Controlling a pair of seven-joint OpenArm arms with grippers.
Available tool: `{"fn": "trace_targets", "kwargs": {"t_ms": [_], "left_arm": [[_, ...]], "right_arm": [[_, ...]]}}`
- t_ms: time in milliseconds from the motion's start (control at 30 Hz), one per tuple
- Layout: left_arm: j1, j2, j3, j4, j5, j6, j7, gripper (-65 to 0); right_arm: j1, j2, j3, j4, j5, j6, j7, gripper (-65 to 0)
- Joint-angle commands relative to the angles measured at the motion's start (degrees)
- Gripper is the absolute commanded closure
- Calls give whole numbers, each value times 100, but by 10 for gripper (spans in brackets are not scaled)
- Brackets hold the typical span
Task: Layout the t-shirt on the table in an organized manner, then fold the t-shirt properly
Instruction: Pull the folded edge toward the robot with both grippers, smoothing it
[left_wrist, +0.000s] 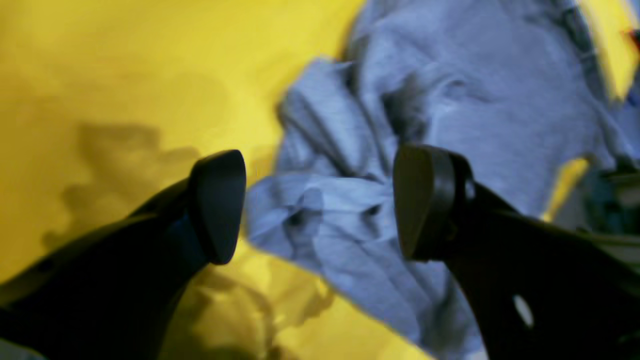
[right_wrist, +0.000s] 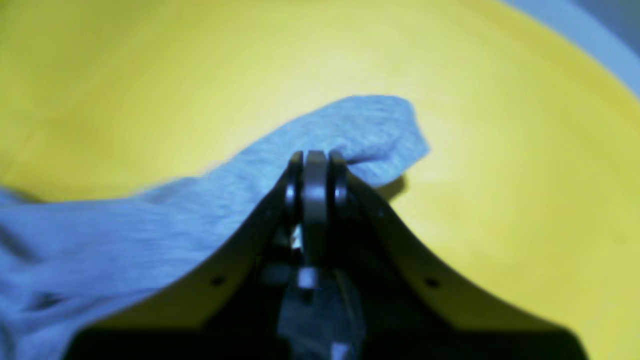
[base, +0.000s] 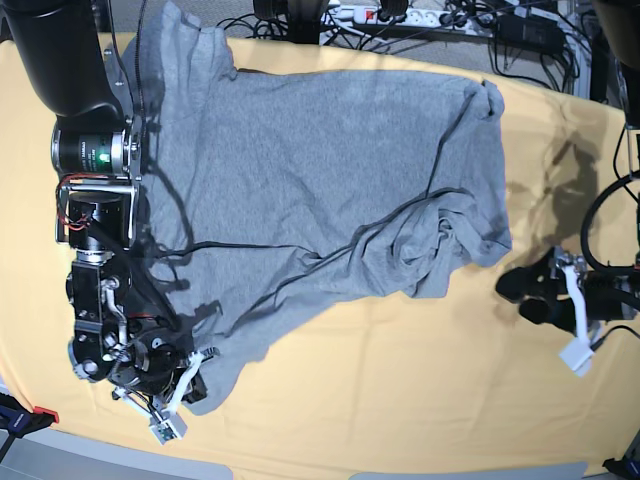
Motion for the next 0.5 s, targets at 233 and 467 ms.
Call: {"fn": "trace_targets", "kwargs": {"t_ms": [233, 467], "left_arm": [[-157, -109, -673, 66, 125, 79, -90, -470], [26, -26, -673, 66, -90, 79, -90, -470]], "right_arm": [[273, 42, -144, 101, -656, -1794, 820, 0], [269, 42, -144, 101, -654, -2870, 632, 0]]}}
